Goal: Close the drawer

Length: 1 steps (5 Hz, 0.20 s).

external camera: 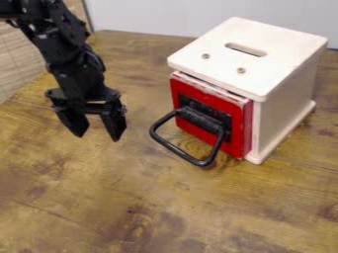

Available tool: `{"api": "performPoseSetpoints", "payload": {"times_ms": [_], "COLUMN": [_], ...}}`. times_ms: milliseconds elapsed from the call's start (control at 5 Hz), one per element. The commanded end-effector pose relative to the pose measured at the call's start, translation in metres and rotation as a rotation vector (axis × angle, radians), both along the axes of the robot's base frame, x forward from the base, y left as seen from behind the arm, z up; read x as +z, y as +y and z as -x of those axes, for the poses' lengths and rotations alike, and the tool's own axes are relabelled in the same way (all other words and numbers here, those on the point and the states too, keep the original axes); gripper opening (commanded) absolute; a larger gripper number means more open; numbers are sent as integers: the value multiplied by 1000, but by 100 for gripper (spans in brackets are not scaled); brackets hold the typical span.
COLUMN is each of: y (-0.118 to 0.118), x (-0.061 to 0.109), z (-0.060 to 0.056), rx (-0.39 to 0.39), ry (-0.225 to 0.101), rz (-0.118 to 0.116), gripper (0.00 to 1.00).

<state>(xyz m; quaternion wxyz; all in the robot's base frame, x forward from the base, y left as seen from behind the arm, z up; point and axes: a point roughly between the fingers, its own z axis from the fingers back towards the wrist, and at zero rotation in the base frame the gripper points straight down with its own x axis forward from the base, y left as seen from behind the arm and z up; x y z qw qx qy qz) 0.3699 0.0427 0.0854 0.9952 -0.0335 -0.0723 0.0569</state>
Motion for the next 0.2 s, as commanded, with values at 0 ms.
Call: {"api": "performPoseSetpoints", "payload": {"times_ms": [0], "y": [10], "x": [33], "z": [-6], "rx": [12], "ry": [-97], "rz": [-23], "gripper": [100]}}
